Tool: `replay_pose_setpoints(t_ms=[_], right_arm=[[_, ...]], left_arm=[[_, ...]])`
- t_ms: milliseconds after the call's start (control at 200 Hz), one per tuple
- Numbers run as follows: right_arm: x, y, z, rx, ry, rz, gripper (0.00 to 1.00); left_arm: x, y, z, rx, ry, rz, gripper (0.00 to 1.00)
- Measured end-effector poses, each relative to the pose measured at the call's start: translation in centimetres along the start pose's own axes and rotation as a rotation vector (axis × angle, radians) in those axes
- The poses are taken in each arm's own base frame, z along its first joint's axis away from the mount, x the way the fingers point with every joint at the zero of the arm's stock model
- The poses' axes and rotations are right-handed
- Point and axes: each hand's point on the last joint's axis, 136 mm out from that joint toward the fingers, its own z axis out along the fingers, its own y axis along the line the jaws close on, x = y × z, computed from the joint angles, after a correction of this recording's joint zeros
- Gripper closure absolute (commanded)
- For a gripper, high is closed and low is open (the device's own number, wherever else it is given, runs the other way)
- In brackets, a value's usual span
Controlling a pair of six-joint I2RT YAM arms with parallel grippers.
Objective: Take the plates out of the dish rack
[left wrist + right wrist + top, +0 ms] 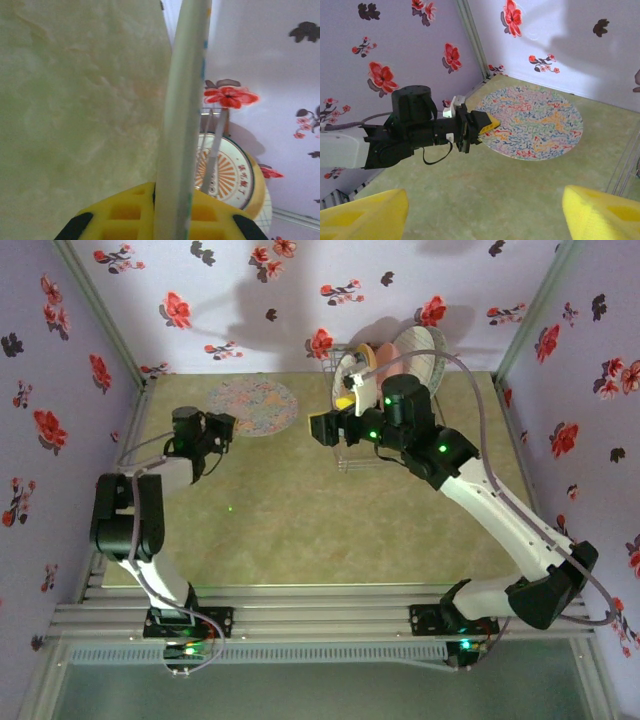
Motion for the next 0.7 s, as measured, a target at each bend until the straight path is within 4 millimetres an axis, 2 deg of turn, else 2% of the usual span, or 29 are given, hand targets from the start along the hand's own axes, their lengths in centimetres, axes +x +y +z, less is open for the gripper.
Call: replay_pose_setpoints(t_ms=[160, 260, 480, 700], right_arm=[[-0.1, -0.4, 0.0, 0.027, -0.005, -0.008, 0.18], [-0.1, -0.6, 0.0, 0.037, -0.007, -0.008, 0.18], [-0.1, -0.9, 0.0, 0.057, -0.01, -0.007, 0.18], [0.4, -1.5, 0.0, 0.086, -0.004, -0.004, 0.17]], left_arm=[[-0.1, 2.6, 1.6, -0.046, 0.006, 0.002, 1.0], [-0.1, 3.6, 2.6, -0.066, 0.011, 0.0, 1.0], [-0.6, 3.8, 4.8, -0.065, 0.015, 0.006, 1.0], [-0.2, 3.8, 6.7, -0.062, 0.032, 0.021, 1.0]])
